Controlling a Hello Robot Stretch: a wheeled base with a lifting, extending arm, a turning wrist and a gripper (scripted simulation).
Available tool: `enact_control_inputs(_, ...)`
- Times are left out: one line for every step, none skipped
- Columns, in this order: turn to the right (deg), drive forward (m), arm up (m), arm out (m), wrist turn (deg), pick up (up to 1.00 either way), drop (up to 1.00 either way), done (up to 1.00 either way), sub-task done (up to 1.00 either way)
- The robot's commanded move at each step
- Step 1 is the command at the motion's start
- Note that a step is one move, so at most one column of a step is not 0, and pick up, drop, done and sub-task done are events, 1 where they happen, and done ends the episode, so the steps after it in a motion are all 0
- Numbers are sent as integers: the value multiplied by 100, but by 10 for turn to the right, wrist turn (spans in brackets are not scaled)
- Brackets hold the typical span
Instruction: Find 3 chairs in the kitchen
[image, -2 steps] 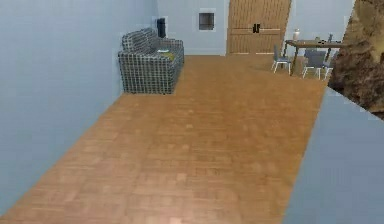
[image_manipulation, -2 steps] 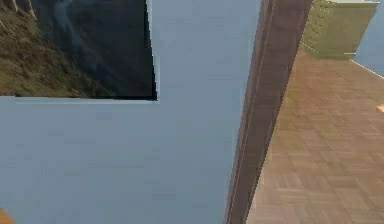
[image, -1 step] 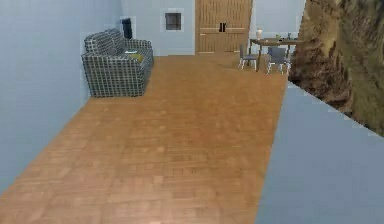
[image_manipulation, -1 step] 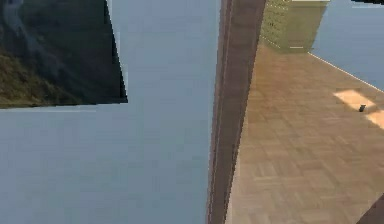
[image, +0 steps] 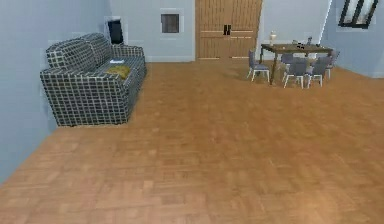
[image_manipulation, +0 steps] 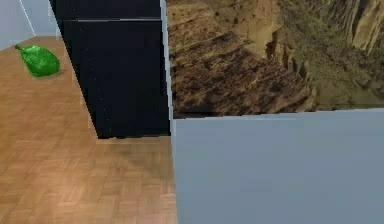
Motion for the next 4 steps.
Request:
enact_control_inputs(90,0,0,0,0,0,0,0,0)
enact_control_inputs(0,10,0,0,0,0,0,0,0)
enact_control_inputs(120,0,0,0,0,0,0,0,0)
enact_control_inputs(0,100,0,0,0,0,0,0,0)
